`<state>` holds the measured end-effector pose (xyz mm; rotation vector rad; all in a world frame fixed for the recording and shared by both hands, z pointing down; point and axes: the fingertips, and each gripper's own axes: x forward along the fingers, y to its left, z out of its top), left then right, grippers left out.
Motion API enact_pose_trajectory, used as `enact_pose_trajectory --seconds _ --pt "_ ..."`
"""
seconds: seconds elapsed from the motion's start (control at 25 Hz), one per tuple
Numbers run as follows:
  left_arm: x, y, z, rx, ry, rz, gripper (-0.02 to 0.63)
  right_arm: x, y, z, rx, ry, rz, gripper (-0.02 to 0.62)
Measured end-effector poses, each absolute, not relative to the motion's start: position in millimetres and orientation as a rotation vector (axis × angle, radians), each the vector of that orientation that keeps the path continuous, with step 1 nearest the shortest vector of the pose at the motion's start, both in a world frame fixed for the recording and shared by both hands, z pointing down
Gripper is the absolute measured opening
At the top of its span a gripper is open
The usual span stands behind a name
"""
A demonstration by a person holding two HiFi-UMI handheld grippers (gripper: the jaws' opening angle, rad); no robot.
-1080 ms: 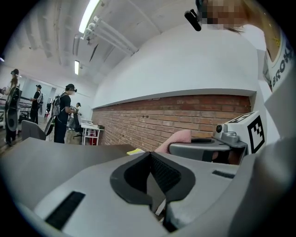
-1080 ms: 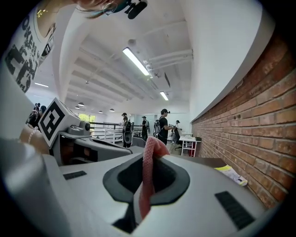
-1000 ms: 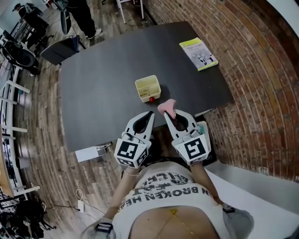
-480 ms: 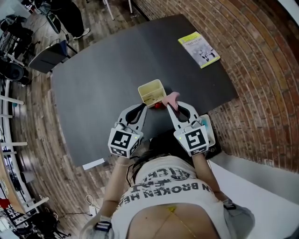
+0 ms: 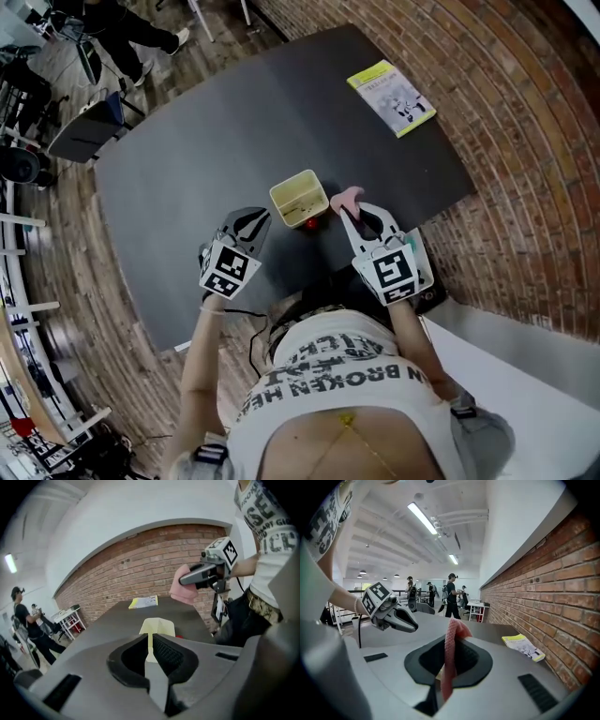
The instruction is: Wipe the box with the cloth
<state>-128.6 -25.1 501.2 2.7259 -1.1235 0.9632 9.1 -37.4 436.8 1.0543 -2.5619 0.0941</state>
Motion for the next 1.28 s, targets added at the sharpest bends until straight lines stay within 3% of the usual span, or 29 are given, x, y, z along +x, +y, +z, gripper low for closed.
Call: enact_pose_trajectory --seconds 0.08,0.2,0.4,0.64,1.0,1.28 --pt "-128 -32 514 2.790 -1.007 1.153 0.022 11 -41 445 1.040 -2.547 0.107 0.017" --pt "-129 -40 531 2.870 -0.776 1.543 0.094 12 -45 461 1.016 -2.515 0.127 0.017" --pt "-127 -48 566 2.881 -0.229 2.308 0.114 22 -51 483 0.991 -2.472 0.190 0.017" --pt "-117 -56 590 2.799 0.149 2.665 0.118 31 -59 486 1.021 -2.470 0.233 0.017" --pt "-106 -43 611 2.737 0.152 2.521 0.110 33 -65 501 0.982 -2.467 0.238 0.017" --pt "-80 -18 599 2.743 -0.071 2.103 0.054 34 -80 521 0.861 -2.516 0.211 0.017"
